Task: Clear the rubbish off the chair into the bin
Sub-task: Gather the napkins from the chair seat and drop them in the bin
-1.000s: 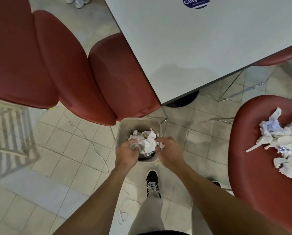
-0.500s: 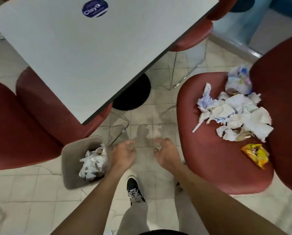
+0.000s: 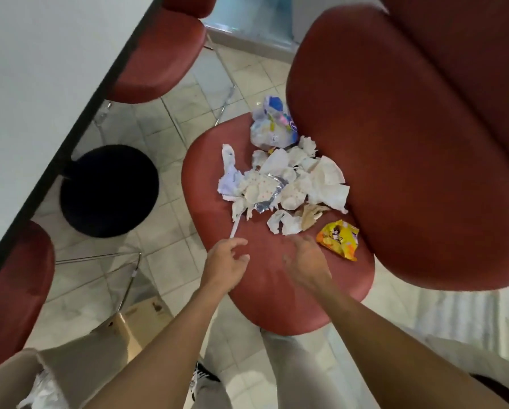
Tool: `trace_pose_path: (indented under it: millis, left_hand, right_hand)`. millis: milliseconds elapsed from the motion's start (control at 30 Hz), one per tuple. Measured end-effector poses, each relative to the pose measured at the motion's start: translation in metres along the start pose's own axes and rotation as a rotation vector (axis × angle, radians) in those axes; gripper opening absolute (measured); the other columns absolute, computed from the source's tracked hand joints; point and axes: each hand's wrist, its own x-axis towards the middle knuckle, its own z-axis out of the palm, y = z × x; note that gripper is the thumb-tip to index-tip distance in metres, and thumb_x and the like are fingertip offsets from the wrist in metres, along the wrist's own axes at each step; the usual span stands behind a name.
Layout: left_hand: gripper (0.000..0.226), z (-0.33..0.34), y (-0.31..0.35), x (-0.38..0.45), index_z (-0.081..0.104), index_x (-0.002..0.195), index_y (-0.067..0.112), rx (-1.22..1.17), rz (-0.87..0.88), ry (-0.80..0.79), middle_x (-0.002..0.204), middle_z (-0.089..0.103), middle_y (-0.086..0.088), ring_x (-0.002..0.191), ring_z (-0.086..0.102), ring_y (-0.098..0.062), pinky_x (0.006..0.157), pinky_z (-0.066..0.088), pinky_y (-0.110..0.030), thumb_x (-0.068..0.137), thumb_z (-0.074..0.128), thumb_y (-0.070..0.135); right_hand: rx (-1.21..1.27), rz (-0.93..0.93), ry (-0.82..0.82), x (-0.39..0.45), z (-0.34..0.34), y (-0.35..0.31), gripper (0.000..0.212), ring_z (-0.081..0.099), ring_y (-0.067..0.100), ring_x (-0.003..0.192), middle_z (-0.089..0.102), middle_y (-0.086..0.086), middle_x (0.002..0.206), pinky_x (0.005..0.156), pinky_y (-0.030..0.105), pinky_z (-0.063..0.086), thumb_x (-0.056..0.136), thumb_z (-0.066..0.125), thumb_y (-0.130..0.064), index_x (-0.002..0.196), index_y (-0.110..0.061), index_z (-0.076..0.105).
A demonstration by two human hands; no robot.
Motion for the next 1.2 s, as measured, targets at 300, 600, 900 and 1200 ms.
trace_pose_path:
  millis: [300,600,900,1200]
  left_hand:
    - [0.044,0.090,0.056,0.084,0.061,0.122,0.027,0.255,0.069,-0.124,0.120,0.056,-0.002,0.109,0.056,-0.018,0.095,0.045,-0.028,0.079,0.071,0.025]
    - [0.060,0.155,0.045,0.135,0.048,0.132,0.025,0.518,0.041,-0.131,0.138,0.033,-0.009,0.122,0.042,-0.027,0.091,0.048,-0.038,0.078,0.074,0.030]
    - [0.026,0.137,0.029,0.123,0.065,0.111,0.016,0.352,0.000,-0.046,0.107,0.052,-0.009,0.092,0.056,-0.025,0.081,0.041,-0.025,0.085,0.063,0.013]
    - [0.025,0.075,0.033,0.085,0.067,0.106,0.018,0.280,-0.063,0.107,0.107,0.058,-0.008,0.097,0.059,-0.024,0.084,0.043,-0.026,0.083,0.062,0.010]
  right_hand:
    - [0.044,0.015,0.005,0.092,-0.035,0.067,0.065,0.045,0.029,0.125,0.036,0.008,0.140,0.096,0.040,0.046,0.078,0.063,-0.012,0.139,-0.025,0.044]
    - [-0.075,-0.089,-0.069,0.159,-0.011,0.114,0.060,0.043,0.024,0.126,0.042,-0.001,0.138,0.094,0.042,0.047,0.081,0.064,-0.017,0.137,-0.030,0.046]
    - [-0.008,0.002,0.009,0.149,-0.005,0.106,0.026,0.057,0.025,0.108,0.067,0.001,0.110,0.086,0.036,0.047,0.088,0.058,-0.022,0.111,-0.028,0.069]
    - [0.115,0.031,0.121,0.108,-0.027,0.057,0.030,0.066,0.023,0.093,0.073,0.000,0.100,0.080,0.037,0.053,0.085,0.055,-0.013,0.105,-0.029,0.070]
